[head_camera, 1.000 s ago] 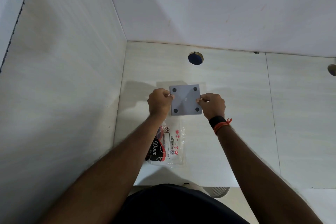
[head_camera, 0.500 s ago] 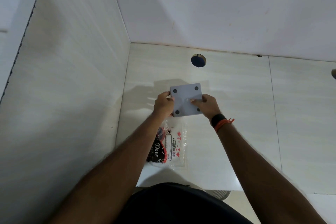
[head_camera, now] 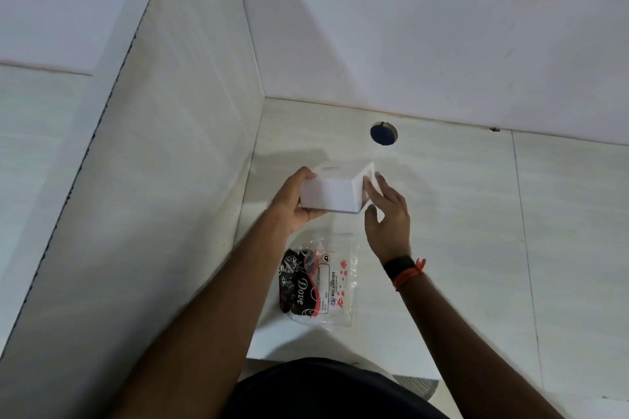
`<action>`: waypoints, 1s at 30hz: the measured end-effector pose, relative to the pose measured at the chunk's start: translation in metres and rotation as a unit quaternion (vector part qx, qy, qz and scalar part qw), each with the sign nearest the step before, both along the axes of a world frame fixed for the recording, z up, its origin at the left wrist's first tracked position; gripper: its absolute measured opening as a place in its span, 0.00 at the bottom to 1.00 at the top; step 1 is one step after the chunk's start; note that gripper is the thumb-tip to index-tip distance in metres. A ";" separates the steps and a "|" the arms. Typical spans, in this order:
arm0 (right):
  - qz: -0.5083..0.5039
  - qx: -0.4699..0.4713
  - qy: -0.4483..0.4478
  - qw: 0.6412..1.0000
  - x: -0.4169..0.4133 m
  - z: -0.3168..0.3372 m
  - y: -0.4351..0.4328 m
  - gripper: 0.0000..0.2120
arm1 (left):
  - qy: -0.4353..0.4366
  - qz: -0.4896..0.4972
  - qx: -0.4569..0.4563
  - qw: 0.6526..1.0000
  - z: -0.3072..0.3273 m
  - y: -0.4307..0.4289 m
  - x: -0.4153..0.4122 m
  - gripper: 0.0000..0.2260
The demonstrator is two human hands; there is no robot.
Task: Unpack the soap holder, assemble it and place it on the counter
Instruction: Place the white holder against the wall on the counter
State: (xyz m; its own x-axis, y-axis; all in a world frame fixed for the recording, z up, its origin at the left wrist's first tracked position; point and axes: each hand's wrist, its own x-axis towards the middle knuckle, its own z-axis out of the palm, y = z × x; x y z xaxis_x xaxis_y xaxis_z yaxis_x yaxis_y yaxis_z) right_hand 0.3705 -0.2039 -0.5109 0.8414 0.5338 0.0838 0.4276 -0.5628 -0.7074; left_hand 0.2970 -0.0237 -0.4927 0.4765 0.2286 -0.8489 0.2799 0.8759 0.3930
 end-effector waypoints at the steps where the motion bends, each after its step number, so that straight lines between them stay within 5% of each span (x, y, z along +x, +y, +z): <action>1: -0.030 0.028 0.096 0.994 0.000 0.005 0.002 0.25 | -0.016 0.013 0.005 1.000 -0.002 -0.002 -0.003 0.11; 2: -0.079 0.076 0.235 0.966 0.000 0.012 0.006 0.20 | -0.032 0.025 0.013 0.999 -0.004 -0.003 -0.006 0.09; 4: -0.166 0.173 0.483 0.842 0.006 0.021 0.012 0.18 | -0.063 0.048 0.027 0.996 -0.009 -0.005 -0.011 0.07; 6: -0.163 0.152 0.550 0.805 0.012 0.022 0.018 0.23 | -0.090 0.044 0.062 0.993 -0.014 -0.004 -0.012 0.11; 10: -0.128 0.126 0.567 0.803 0.024 0.016 0.034 0.20 | -0.091 0.027 0.127 0.987 -0.021 0.006 -0.008 0.33; 19: -0.155 0.176 0.554 0.799 0.082 -0.004 0.097 0.21 | 0.087 -0.048 0.321 0.942 -0.036 0.044 0.002 0.23; 24: -0.158 0.161 0.522 0.823 0.124 -0.021 0.126 0.06 | 0.079 -0.101 0.339 0.932 -0.045 0.032 -0.013 0.19; 28: -0.177 0.134 0.503 0.836 0.146 -0.036 0.142 0.15 | 0.077 -0.150 0.354 0.920 -0.053 0.019 -0.025 0.18; 30: -0.180 0.110 0.489 0.847 0.151 -0.039 0.149 0.11 | 0.081 -0.179 0.369 0.909 -0.054 0.015 -0.031 0.18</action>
State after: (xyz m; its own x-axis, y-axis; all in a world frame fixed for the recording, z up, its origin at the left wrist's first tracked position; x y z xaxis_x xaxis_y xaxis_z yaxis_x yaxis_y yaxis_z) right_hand 0.5217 -0.0548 -0.5502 0.6709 0.2908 -0.6822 -0.5934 -0.3413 -0.7290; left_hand 0.2655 -0.0089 -0.5468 0.5153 0.6187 -0.5930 0.6011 0.2324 0.7647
